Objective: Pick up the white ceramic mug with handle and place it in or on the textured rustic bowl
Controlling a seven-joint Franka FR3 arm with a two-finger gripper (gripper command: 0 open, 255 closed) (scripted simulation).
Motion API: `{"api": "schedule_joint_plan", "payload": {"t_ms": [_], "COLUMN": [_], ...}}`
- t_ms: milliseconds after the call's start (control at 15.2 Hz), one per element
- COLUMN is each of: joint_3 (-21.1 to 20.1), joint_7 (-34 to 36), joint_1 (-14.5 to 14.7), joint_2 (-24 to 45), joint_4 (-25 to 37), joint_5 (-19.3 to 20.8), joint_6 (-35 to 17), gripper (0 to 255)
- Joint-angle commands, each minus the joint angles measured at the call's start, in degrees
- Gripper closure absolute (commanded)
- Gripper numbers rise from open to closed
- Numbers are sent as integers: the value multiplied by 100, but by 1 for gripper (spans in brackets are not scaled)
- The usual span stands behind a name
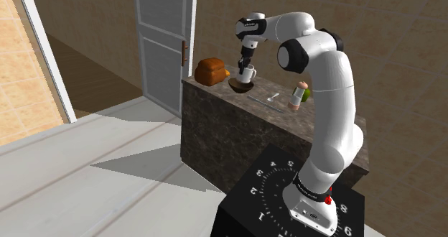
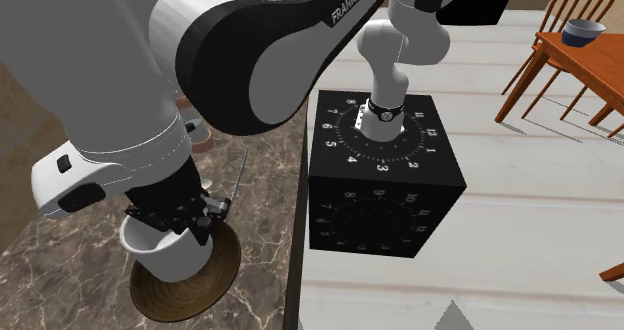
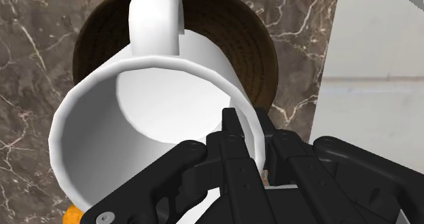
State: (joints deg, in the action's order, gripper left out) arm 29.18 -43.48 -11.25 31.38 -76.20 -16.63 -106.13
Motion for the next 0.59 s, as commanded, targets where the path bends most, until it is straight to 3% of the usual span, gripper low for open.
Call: {"api": "schedule_joint_plan", "payload": {"t_ms": [0, 528], "joint_3": [-6, -14], "joint_7": [-28, -43], "joint_1": [11, 21], "joint_2": [9, 27], "joint_4": [-144, -242], "joint_5": [-14, -29], "joint_6": [-154, -266], "gripper": [255, 255]}}
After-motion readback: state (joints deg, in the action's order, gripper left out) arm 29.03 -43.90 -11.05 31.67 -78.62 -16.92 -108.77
